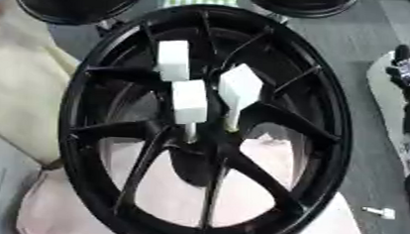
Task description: Pull the pin out of the wheel hub.
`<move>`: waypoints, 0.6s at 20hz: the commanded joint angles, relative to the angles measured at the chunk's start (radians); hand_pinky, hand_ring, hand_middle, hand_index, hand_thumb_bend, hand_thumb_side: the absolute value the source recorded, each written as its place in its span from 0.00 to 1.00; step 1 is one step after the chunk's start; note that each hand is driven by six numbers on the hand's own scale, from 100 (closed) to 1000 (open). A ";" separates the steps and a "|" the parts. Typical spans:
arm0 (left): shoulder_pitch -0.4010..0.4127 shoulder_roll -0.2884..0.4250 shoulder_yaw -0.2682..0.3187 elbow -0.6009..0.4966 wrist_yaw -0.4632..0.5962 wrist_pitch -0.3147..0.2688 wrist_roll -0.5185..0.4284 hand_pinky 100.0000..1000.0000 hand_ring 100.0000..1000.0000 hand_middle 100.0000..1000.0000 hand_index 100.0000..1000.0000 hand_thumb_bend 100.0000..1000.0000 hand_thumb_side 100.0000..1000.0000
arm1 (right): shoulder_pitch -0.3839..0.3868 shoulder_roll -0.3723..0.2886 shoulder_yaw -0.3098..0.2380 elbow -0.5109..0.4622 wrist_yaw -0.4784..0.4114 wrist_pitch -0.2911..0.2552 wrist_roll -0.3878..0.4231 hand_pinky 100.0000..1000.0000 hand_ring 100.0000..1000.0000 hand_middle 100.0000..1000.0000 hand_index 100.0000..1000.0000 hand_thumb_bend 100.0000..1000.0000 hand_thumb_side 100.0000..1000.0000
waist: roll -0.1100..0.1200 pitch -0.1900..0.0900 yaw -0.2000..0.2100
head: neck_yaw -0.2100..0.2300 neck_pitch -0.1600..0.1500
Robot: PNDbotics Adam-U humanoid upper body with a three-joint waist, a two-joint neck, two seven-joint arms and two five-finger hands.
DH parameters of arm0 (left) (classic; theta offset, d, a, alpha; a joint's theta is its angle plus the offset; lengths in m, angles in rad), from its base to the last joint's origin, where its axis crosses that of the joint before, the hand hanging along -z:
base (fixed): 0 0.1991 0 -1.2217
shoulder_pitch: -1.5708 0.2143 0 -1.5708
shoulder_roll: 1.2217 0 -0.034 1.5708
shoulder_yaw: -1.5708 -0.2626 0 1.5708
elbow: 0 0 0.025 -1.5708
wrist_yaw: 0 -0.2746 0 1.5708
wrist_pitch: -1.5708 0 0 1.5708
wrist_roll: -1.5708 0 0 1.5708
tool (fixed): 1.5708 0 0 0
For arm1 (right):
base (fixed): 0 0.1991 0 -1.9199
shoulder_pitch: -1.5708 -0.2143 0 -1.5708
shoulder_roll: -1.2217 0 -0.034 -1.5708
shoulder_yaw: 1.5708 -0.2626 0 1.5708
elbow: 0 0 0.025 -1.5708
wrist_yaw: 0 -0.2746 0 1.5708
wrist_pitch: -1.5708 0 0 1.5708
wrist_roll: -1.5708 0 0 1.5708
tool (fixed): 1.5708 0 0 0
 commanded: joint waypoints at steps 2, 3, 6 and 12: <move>-0.019 0.116 -0.008 -0.023 -0.022 0.028 -0.061 0.74 0.70 0.73 0.78 0.96 0.64 | -0.017 -0.102 -0.012 -0.055 -0.003 0.002 -0.003 0.84 0.71 0.63 0.70 0.45 0.45 | -0.004 -0.015 -0.001 | 0.016 -0.009; -0.023 0.132 -0.016 -0.026 -0.027 0.035 -0.076 0.74 0.70 0.73 0.78 0.96 0.64 | -0.018 -0.116 -0.012 -0.060 -0.006 0.003 -0.003 0.84 0.71 0.63 0.70 0.44 0.44 | -0.006 -0.016 -0.002 | 0.018 -0.011; -0.045 0.187 -0.056 -0.039 -0.036 0.058 -0.151 0.75 0.70 0.73 0.79 0.95 0.61 | -0.018 -0.145 -0.009 -0.074 -0.020 0.005 0.000 0.84 0.71 0.63 0.70 0.44 0.44 | -0.010 -0.019 -0.006 | 0.020 -0.014; -0.132 0.282 -0.133 -0.072 -0.031 0.106 -0.338 0.76 0.72 0.75 0.81 0.90 0.55 | -0.012 -0.175 -0.005 -0.088 -0.029 0.008 0.001 0.84 0.71 0.63 0.70 0.44 0.44 | -0.009 -0.018 0.003 | 0.004 -0.009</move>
